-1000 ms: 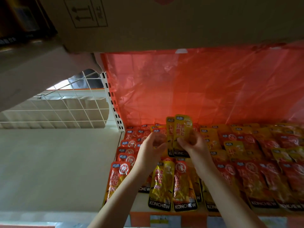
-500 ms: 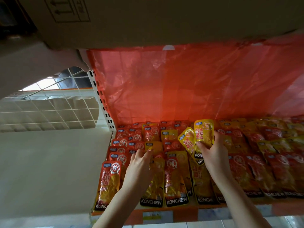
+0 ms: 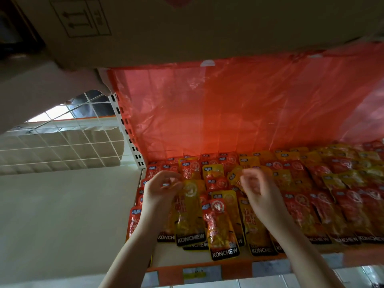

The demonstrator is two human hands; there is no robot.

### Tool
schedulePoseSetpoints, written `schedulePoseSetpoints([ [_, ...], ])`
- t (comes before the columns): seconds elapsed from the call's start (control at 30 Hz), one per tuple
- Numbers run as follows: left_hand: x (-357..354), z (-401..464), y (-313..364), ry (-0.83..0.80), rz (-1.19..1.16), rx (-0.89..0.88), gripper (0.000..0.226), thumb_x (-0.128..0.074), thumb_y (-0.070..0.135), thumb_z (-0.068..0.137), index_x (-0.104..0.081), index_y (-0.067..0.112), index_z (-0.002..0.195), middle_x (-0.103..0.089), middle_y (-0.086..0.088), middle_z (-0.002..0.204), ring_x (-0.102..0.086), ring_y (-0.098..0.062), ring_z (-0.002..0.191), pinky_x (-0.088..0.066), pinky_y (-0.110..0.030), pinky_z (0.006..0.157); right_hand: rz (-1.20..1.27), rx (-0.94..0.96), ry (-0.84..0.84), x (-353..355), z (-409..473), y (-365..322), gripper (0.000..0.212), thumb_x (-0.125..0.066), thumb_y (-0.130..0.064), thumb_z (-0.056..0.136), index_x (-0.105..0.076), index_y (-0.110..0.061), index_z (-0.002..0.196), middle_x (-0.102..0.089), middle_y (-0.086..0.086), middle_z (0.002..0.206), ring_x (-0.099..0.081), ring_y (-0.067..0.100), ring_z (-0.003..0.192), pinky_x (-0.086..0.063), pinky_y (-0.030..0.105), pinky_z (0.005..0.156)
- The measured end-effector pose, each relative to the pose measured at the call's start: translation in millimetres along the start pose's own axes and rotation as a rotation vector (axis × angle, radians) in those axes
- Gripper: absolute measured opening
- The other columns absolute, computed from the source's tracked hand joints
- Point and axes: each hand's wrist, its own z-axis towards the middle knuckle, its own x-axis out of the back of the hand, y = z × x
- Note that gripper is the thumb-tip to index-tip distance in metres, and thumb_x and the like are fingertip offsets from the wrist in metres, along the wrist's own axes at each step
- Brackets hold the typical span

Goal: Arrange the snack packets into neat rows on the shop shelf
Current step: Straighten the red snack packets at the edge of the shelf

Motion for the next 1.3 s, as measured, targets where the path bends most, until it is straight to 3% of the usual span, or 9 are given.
schedulePoseSetpoints([
  [0.13, -11.6, 3.6, 13.3, 0.075, -0.113, -0.019, 0.013, -0.069, 0.002, 0.079, -0.068, 0.014, 0.084, -0.064, -0.012, 0.082, -0.062, -0.020, 0.070, -0.052, -0.029, 0.056, 0.322, -0.103, -0.461, -12.0, -16.3, -33.5, 0.066, -0.032, -0.081, 0.074, -0.043, -0.037, 0.122, -0.054, -0.024, 0.111, -0.055, -0.013, 0.097, -0.044, 0.007, 0.073],
  [0.2, -19.9, 2.7, 18.1, 0.066, -0.120, -0.050, 0.012, -0.069, 0.004, 0.080, -0.068, 0.015, 0.083, -0.065, -0.017, 0.084, -0.064, -0.028, 0.073, -0.056, -0.036, 0.060, 0.439, -0.114, -0.488, -22.4, -20.4, -38.9, 0.044, -0.049, -0.065, 0.081, -0.047, -0.035, 0.112, -0.061, -0.022, 0.099, -0.059, -0.013, 0.089, -0.046, 0.010, 0.068],
  [0.3, -28.7, 0.5, 20.0, 0.000, -0.083, -0.093, 0.014, -0.066, 0.005, 0.083, -0.067, 0.019, 0.084, -0.066, -0.007, 0.080, -0.064, -0.025, 0.077, -0.055, -0.039, 0.067, 0.456, -0.153, -0.409, -30.8, -20.3, -36.6, 0.028, -0.067, -0.036, 0.084, -0.053, -0.031, 0.108, -0.066, -0.007, 0.097, -0.065, 0.004, 0.084, -0.053, 0.027, 0.077],
  [0.4, -31.5, 3.3, 9.5, -0.069, 0.097, -0.069, 0.019, -0.066, 0.011, 0.084, -0.061, 0.026, 0.095, -0.065, 0.005, 0.092, -0.064, -0.015, 0.086, -0.054, -0.033, 0.075, 0.467, -0.220, -0.287, -24.2, -18.2, -21.4, 0.033, -0.067, -0.048, 0.079, -0.052, -0.034, 0.104, -0.068, -0.002, 0.092, -0.066, 0.017, 0.078, -0.057, 0.035, 0.069],
  [0.5, -27.0, 5.8, -13.6, -0.003, 0.389, -0.067, 0.024, -0.066, 0.017, 0.084, -0.059, 0.023, 0.107, -0.063, 0.006, 0.104, -0.060, -0.011, 0.094, -0.052, -0.033, 0.081, 0.204, -0.168, -0.070, -13.3, -9.3, 4.3, 0.038, -0.064, -0.037, 0.085, -0.050, -0.016, 0.114, -0.062, 0.001, 0.077, -0.055, 0.005, 0.049, -0.043, 0.018, 0.041],
  [0.63, -21.2, 3.8, -34.2, 0.021, 0.536, -0.003, 0.026, -0.062, 0.020, 0.086, -0.059, 0.023, 0.112, -0.064, 0.003, 0.108, -0.060, -0.015, 0.096, -0.053, -0.040, 0.081, -0.336, -0.143, 0.040, -3.3, 3.8, 32.0, 0.052, -0.069, -0.018, 0.084, -0.045, -0.002, 0.127, -0.058, -0.003, 0.064, -0.046, -0.001, 0.041, -0.027, 0.012, 0.033],
  [0.77, -21.0, 6.4, -43.2, -0.021, 0.594, 0.013, 0.026, -0.058, 0.018, 0.088, -0.058, 0.022, 0.114, -0.064, 0.001, 0.107, -0.060, -0.016, 0.093, -0.054, -0.039, 0.077, -0.540, -0.150, 0.104, -5.7, 3.2, 46.1, 0.058, -0.078, -0.017, 0.074, -0.051, 0.001, 0.122, -0.066, 0.014, 0.093, -0.064, 0.031, 0.083, -0.055, 0.041, 0.066],
  [0.9, -21.5, 9.8, -44.9, -0.030, 0.656, -0.031, 0.026, -0.056, 0.015, 0.088, -0.059, 0.023, 0.112, -0.064, 0.001, 0.111, -0.059, -0.017, 0.098, -0.052, -0.039, 0.081, -0.577, -0.260, 0.096, -10.1, 4.6, 41.8, 0.059, -0.076, -0.016, 0.076, -0.049, -0.002, 0.127, -0.053, 0.023, 0.121, -0.048, 0.044, 0.114, -0.047, 0.052, 0.084],
  [1.3, -31.1, 38.2, -40.5, -0.154, 0.919, -0.091, 0.034, -0.055, 0.016, 0.089, -0.053, 0.023, 0.122, -0.057, 0.001, 0.119, -0.046, -0.022, 0.117, -0.047, -0.037, 0.089, -0.270, 0.187, -0.076, -67.9, 18.5, -9.5, 0.026, -0.062, -0.009, 0.085, -0.061, -0.012, 0.111, -0.059, 0.000, 0.107, -0.055, 0.015, 0.102, -0.044, 0.026, 0.092],
])
